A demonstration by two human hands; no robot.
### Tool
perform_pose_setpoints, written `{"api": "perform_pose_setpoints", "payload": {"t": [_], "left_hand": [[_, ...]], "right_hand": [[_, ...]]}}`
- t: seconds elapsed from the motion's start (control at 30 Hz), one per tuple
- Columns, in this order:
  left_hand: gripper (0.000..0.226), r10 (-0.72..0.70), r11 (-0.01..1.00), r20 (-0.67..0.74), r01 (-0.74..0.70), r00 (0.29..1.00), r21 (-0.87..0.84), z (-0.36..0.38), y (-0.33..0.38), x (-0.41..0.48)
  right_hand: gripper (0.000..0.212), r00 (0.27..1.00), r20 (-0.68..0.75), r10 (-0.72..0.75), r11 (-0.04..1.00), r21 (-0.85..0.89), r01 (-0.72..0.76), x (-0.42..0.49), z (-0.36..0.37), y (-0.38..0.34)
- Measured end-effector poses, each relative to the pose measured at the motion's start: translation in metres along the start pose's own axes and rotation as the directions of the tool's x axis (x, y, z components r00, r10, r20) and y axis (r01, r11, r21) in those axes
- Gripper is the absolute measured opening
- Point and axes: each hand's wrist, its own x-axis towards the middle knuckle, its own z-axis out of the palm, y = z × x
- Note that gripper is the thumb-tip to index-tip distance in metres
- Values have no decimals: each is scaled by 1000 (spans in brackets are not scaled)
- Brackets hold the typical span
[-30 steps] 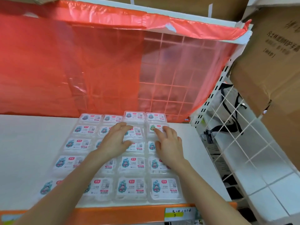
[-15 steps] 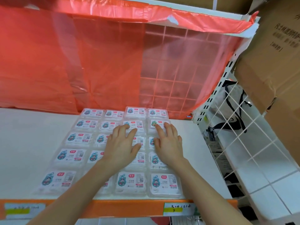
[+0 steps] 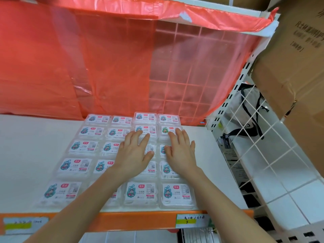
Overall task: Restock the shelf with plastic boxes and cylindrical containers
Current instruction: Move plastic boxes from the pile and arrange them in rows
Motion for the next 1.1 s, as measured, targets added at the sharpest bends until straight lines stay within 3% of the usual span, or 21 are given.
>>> {"api": "perform_pose_setpoints", "payload": {"t": [0.37, 0.57, 0.87, 1.0, 1.1], "left_hand": [[62, 11, 1000, 24, -11, 1000, -11, -6, -1, 1], [58, -8, 1000, -44, 7, 999, -25, -22, -14, -6], [54, -258, 961, -114, 267, 959, 71, -57, -72, -53], [81, -373, 915, -138, 388, 918, 108, -77, -106, -95], [82, -445, 878, -165, 465, 880, 113, -90, -137, -131]], "right_hand": [[52, 1000, 20, -6, 1000, -1, 6, 0, -3, -2], [51, 999, 18, -33, 999, -26, 34, 2, -13, -12], [53, 940, 85, -330, 942, -38, 334, 10, 5, -106], [53, 881, 130, -455, 886, -33, 462, 6, 23, -159], [52, 834, 149, -532, 842, -12, 539, -4, 35, -204]]}}
